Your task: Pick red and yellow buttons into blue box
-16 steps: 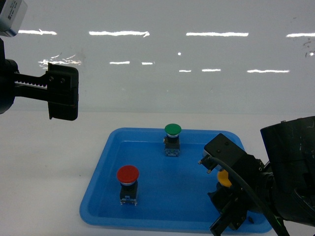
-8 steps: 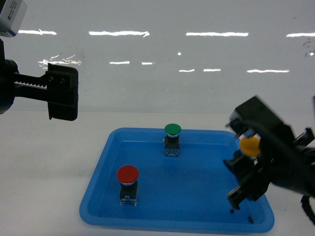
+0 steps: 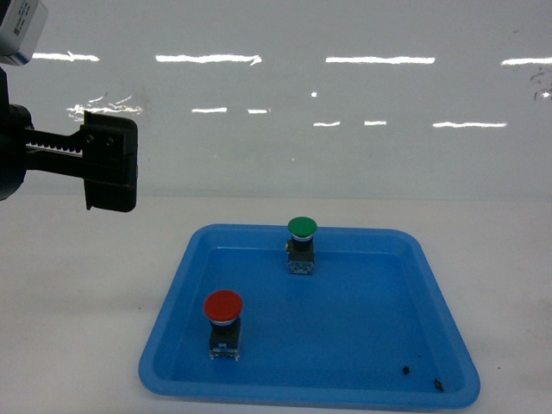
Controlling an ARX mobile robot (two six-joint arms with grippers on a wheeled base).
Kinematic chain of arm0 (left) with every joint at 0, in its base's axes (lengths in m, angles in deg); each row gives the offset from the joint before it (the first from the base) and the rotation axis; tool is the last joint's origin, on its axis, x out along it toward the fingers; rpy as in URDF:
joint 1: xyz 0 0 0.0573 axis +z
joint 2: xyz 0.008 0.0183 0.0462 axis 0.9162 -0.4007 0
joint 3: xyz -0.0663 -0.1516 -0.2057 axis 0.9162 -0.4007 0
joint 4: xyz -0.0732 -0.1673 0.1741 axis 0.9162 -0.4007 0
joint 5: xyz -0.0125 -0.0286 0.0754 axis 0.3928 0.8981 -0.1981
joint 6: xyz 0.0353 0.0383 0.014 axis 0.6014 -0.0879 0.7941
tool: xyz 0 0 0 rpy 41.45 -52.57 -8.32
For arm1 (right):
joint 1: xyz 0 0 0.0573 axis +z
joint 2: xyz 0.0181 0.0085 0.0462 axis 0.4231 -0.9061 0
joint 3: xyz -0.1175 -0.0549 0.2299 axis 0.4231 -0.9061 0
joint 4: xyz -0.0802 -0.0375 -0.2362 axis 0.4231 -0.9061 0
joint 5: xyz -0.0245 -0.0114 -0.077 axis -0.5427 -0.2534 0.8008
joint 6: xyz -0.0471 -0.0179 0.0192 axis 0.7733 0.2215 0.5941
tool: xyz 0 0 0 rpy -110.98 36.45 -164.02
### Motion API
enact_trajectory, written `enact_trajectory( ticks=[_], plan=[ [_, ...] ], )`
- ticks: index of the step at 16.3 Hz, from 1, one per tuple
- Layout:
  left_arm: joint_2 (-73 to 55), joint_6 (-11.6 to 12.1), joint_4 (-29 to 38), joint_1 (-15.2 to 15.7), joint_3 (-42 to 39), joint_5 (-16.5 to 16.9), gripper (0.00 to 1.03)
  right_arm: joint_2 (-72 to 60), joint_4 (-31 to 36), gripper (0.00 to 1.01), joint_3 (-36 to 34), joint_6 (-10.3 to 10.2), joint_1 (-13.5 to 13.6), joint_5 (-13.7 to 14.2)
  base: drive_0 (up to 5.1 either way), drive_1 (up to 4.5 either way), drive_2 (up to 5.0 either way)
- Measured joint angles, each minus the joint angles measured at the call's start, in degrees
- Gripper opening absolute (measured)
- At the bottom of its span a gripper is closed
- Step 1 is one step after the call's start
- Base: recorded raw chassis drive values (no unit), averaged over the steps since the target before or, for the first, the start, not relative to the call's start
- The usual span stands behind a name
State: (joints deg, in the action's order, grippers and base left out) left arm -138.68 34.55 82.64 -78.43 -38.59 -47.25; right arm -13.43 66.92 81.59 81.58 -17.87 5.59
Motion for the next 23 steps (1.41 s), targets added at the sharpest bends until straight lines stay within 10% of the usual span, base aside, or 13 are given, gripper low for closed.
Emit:
enact_trajectory(
  ticks=[5,10,17,23],
  plan=[
    [0.00,0.00,-0.02,0.00,0.00,0.00,0.98,30.38,-22.14,0.40,-9.33,-1.66,4.07,3.10,0.0,0.00,0.0],
    [0.00,0.00,0.00,0.00,0.00,0.00,0.98,58.14,-49.51,0.40,-10.93,-0.04,-1.95,0.50,0.0,0.00,0.0],
    [0.20,0.85,-9.01,-0.61,0.35,0.59,0.98,58.73,-49.33,0.40,-11.08,0.22,-3.10,1.33,0.0,0.00,0.0],
    [-4.83,-4.31,-26.75,-2.38,11.52,6.93,0.98,58.73,-49.33,0.40,-11.08,0.22,-3.10,1.33,0.0,0.00,0.0]
  ],
)
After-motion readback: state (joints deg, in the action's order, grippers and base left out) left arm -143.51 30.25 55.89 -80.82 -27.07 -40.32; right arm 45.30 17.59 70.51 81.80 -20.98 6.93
